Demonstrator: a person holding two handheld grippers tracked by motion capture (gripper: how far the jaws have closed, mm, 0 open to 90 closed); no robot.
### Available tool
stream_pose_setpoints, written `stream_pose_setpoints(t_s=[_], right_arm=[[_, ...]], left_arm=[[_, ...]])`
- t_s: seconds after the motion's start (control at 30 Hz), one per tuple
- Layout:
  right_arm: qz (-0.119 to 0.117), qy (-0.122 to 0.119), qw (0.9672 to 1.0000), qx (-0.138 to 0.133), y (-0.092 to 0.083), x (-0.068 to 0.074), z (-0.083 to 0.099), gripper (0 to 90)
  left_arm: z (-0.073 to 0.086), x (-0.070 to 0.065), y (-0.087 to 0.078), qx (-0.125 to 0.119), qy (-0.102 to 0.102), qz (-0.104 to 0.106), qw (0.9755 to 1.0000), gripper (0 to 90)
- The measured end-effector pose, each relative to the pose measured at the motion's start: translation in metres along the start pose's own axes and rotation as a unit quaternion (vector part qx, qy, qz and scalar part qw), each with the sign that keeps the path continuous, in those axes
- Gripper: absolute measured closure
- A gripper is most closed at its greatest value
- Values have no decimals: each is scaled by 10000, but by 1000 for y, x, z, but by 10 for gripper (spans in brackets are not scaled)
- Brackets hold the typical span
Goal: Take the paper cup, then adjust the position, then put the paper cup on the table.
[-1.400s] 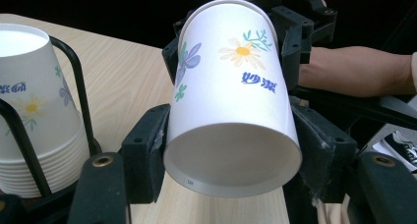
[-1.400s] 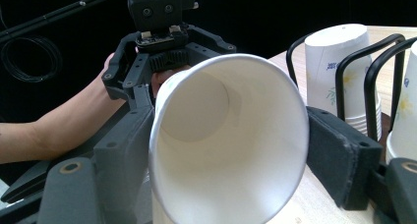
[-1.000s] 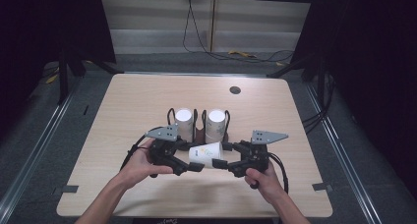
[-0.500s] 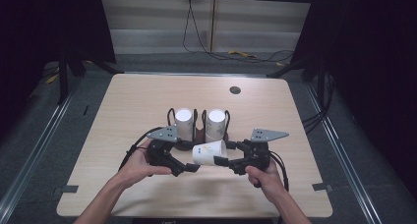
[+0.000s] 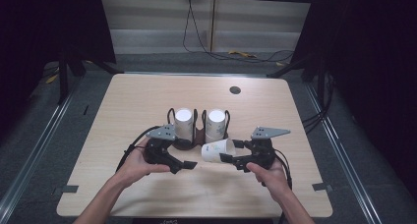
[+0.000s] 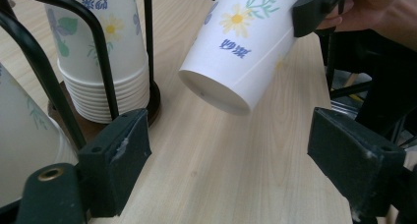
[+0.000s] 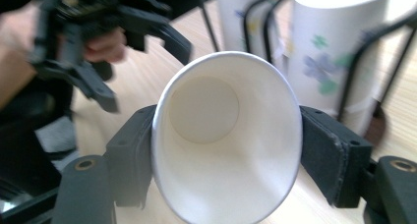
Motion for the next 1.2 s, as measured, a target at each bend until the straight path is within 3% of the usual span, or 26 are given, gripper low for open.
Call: stream_pose_setpoints(t_s=[0.07, 0.23, 0.73, 0.83, 0.93, 1.07, 1.2], right_arm=[[309, -14, 9993, 218, -6, -9, 2, 283], [663, 83, 9967, 458, -16, -24, 5, 283], [1117, 252, 9900, 820, -37, -59, 13, 285], [1286, 274, 9861, 1018, -39, -66, 16, 286], [1269, 340, 9855, 1071, -37, -68, 18, 287], [1449, 338, 9801, 1312, -33, -80, 19, 287], [1518, 377, 9773, 1428, -33, -88, 18, 289]], left_arm=[[-1, 0, 0, -13, 28, -51, 10000, 166], [1, 0, 0, 49, 47, -79, 9999, 166], [9, 7, -1, 112, -77, -333, 9994, 166], [15, 9, -4, 165, -96, -415, 9990, 164], [19, 10, -3, 217, -130, -423, 9988, 164], [25, 14, -3, 310, -216, -436, 9983, 165], [26, 18, -5, 311, -264, -495, 9979, 165]])
Point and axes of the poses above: each handheld gripper's, and its own axes: y roughly forward along the jaws, z roughly out of its underside, x roughly to its left, the point moved 8 cm from there along y, roughly forward along the jaws, and after that the axes turned 11 degrees about -y, right-handed, at the moved point
